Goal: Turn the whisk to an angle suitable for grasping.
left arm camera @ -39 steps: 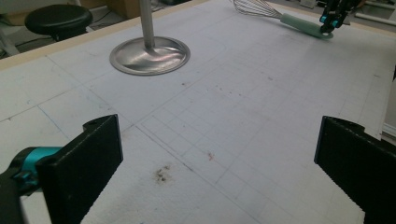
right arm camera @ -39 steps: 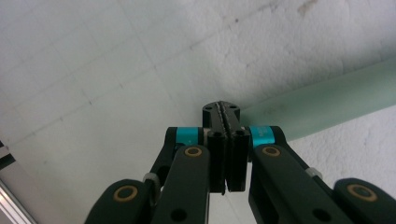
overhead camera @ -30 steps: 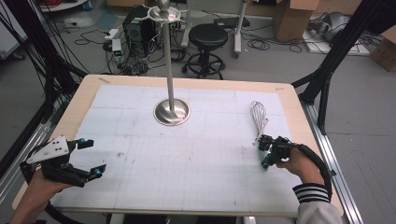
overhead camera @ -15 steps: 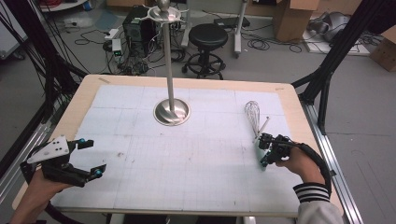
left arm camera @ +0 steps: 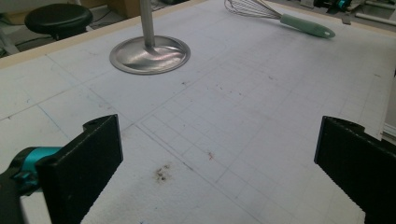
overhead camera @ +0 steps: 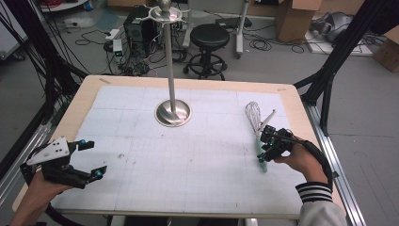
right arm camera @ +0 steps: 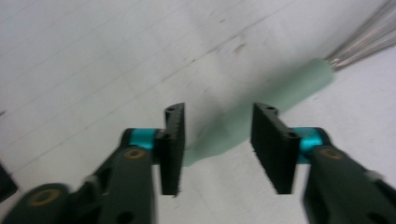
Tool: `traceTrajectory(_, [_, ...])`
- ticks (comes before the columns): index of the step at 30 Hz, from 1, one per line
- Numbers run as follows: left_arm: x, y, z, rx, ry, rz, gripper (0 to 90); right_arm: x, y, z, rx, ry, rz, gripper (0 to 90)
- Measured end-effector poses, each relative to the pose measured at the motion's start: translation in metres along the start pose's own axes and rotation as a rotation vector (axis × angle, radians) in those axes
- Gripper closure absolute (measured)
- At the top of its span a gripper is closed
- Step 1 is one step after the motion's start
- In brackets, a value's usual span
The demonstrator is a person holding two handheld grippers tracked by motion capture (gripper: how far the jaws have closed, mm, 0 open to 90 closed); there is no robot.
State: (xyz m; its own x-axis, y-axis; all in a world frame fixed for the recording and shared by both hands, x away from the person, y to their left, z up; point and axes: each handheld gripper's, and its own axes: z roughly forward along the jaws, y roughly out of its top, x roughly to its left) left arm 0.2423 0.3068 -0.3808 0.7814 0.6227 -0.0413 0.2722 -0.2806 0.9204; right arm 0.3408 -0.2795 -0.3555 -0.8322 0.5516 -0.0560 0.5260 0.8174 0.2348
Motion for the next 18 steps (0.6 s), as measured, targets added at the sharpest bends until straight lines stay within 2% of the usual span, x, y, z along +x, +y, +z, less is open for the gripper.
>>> traceTrajectory(2, [0.000, 0.000, 0.000, 0.001, -0.001, 0.001, 1.7, -0.003, 0.001, -0.002, -0.020, -0.007, 0.039, 30.5])
traceTrajectory(4, [0.000, 0.000, 0.000, 0.001, -0.002, 0.000, 1.7, -0.005, 0.002, -0.004, -0.037, -0.024, 0.051, 12.9])
traceTrajectory(6, [0.000, 0.000, 0.000, 0.000, -0.002, 0.000, 1.7, -0.004, 0.004, -0.006, -0.059, -0.023, 0.057, 6.5])
traceTrajectory(7, [0.000, 0.000, 0.000, 0.000, -0.002, 0.000, 1.7, -0.004, 0.004, -0.006, -0.059, -0.023, 0.057, 6.5])
traceTrajectory(8, [0.000, 0.000, 0.000, 0.000, -0.002, 0.001, 1.7, -0.004, 0.006, -0.008, -0.095, -0.076, 0.064, 0.5])
traceTrajectory(11, [0.000, 0.000, 0.000, 0.000, -0.001, 0.000, 1.7, -0.004, 0.008, -0.011, -0.121, -0.093, 0.074, 0.5])
traceTrajectory(18, [0.000, 0.000, 0.000, -0.002, -0.003, -0.001, 1.7, -0.010, 0.010, -0.011, -0.134, -0.112, 0.095, 0.5])
